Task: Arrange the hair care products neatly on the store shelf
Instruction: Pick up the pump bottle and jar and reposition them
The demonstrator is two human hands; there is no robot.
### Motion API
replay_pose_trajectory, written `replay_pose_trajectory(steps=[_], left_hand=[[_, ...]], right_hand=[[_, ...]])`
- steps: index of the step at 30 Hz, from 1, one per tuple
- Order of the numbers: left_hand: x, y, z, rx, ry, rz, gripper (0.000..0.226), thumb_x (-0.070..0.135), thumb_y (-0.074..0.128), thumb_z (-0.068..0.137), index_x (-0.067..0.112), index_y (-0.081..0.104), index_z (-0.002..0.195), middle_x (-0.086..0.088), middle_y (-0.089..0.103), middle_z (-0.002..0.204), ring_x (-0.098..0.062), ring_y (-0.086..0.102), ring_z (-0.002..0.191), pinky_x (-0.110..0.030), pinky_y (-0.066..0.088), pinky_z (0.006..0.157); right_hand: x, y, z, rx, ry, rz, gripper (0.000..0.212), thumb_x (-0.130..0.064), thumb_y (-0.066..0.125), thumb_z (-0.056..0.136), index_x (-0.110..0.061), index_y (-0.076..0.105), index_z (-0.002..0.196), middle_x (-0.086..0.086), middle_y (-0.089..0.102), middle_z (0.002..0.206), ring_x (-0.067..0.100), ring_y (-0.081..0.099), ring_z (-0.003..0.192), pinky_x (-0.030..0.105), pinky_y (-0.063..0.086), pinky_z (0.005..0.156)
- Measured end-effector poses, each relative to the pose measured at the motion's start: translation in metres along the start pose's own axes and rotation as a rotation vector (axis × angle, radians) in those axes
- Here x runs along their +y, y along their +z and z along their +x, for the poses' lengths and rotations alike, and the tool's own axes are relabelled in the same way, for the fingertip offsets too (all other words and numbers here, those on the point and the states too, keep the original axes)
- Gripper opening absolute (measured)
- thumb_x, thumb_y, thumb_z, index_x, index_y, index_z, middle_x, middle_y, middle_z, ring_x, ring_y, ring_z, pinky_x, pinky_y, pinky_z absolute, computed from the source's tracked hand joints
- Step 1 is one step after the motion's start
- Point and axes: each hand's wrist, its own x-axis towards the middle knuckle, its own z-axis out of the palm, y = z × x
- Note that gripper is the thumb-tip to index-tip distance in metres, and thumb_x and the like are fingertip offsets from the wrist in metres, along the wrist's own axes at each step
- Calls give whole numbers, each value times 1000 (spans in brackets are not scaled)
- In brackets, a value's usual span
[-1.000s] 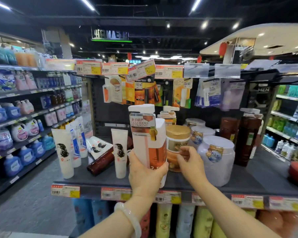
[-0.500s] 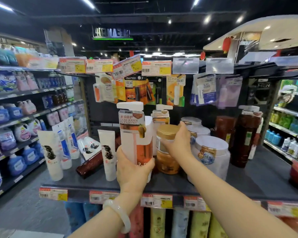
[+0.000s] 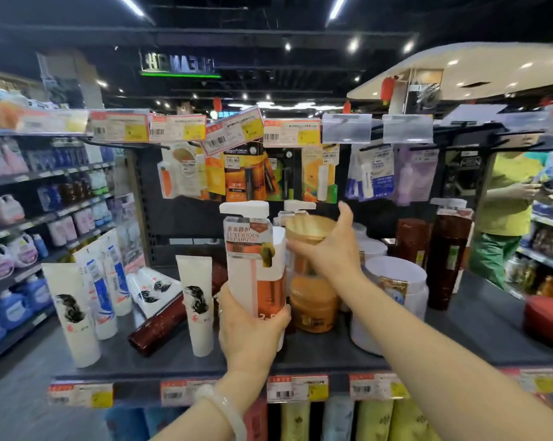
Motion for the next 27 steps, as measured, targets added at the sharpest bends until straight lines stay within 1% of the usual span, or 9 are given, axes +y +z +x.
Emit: replay_pose_trajectory(steps=[4,6,9,11,13,17,20,24,27], left_hand=[[6,9,-2,-13,-13,-14,84,33,83,55,21,34,123,-3,56,114,-26,55,104,-34,41,84],[10,16,-4,-23,-24,-18,84,34,83,55,20,35,122,-4,57,114,-28,55,105,-34,40,82],[17,31,-9,-48,-25,-13,85,30,83,55,18,34,123,-6,56,114,-29,54,106,-34,40,83],[20,40,-14,-70,-5,-9,86,30,83,55,18,33,123,-5,54,113,-29,54,105,-34,40,83],[22,49,-20,-84,4,-10,88,33,84,54,17,34,124,-7,54,115,-29,53,107,-36,42,86],[29,60,-30,-64,-3,-24,84,37,84,55,16,37,122,-7,55,116,-28,54,106,-33,40,84],[29,65,-32,-56,-24,-12,84,34,84,56,16,38,122,-9,55,117,-29,54,107,-34,40,85],[23,69,-34,-37,-60,6,87,32,85,55,16,35,125,-9,55,119,-31,54,109,-37,41,88],[21,71,-35,-21,-71,9,88,29,85,55,15,35,126,-11,55,120,-32,53,109,-38,41,88]], right_hand=[[-15,-43,-8,5,-46,37,115,-36,84,59,-23,9,145,7,39,140,23,41,126,29,35,93],[-13,-64,-16,1,-50,35,114,-34,85,59,-25,10,145,5,39,140,22,41,125,28,34,94],[-5,-100,-24,17,-47,67,114,-31,87,57,-27,13,144,-1,39,137,18,40,125,32,37,102],[0,-127,-29,57,-40,75,114,-27,87,58,-25,13,145,-7,37,126,12,40,118,29,37,98],[10,-153,-30,122,-37,66,112,-21,86,59,-23,14,145,-9,33,122,9,38,113,25,34,93],[47,-194,-29,208,-1,28,109,-17,87,59,-22,18,144,-5,36,127,15,41,118,34,37,102],[85,-208,-30,230,85,-19,109,-18,86,60,-20,17,145,6,34,142,23,37,127,37,32,105],[133,-199,-30,237,193,-37,110,-19,87,59,-16,18,144,13,33,145,29,37,129,40,33,104],[155,-183,-27,221,250,-3,111,-23,88,59,-17,17,144,12,33,145,29,38,129,41,35,104]])
